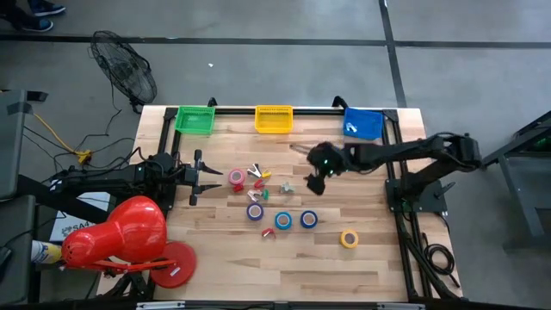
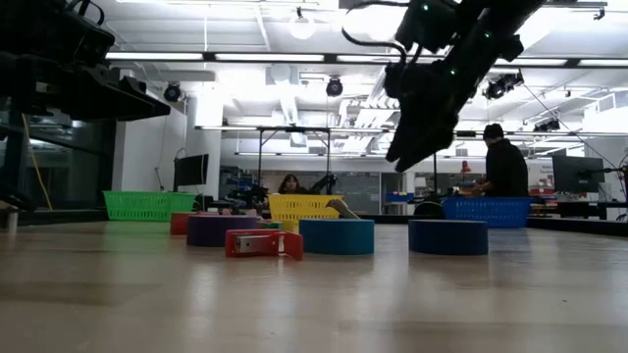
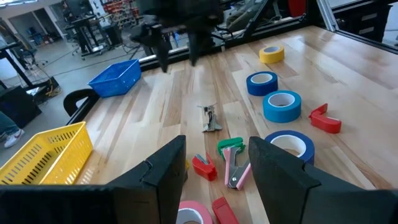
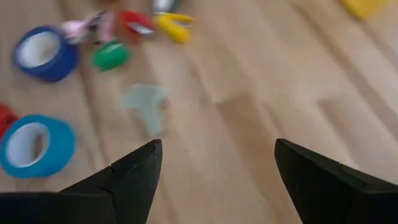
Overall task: Pick and place Stapler, Stapler remover, tape
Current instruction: Put the gray staple remover into the blue bin, then put the yellow tape into the yellow bin
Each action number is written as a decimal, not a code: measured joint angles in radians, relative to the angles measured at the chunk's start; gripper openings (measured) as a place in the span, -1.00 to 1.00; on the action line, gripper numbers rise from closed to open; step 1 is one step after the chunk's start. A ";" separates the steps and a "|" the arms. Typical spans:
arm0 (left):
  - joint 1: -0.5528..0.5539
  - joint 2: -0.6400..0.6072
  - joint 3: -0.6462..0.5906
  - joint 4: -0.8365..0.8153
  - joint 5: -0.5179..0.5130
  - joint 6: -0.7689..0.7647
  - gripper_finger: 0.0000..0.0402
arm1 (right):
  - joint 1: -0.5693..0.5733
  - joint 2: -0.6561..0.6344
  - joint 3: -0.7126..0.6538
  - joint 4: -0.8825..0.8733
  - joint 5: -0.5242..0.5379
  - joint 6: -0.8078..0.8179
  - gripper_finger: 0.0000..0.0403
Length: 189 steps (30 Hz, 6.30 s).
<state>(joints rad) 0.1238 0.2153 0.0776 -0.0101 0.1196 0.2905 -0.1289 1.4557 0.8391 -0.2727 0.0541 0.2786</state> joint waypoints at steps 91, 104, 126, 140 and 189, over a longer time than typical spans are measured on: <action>0.000 0.000 0.000 0.000 0.000 0.000 -0.14 | -0.138 0.002 0.000 -0.095 0.163 0.129 -0.82; 0.000 0.000 0.000 0.000 0.000 0.000 -0.14 | -0.455 -0.199 -0.004 -0.443 0.236 0.089 -0.82; 0.000 0.000 0.000 0.000 0.000 0.000 -0.14 | -0.747 -0.191 -0.113 -0.257 0.234 0.355 -0.78; 0.000 0.000 0.000 0.000 0.000 0.000 -0.14 | -0.764 -0.023 -0.113 -0.163 0.217 0.492 -0.72; 0.000 0.000 0.000 0.000 0.000 0.000 -0.14 | -0.520 -0.308 -0.113 -0.243 -0.038 0.100 0.19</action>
<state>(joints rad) 0.1241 0.2154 0.0773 -0.0101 0.1196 0.2909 -0.6484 1.1473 0.7261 -0.5158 0.0162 0.3787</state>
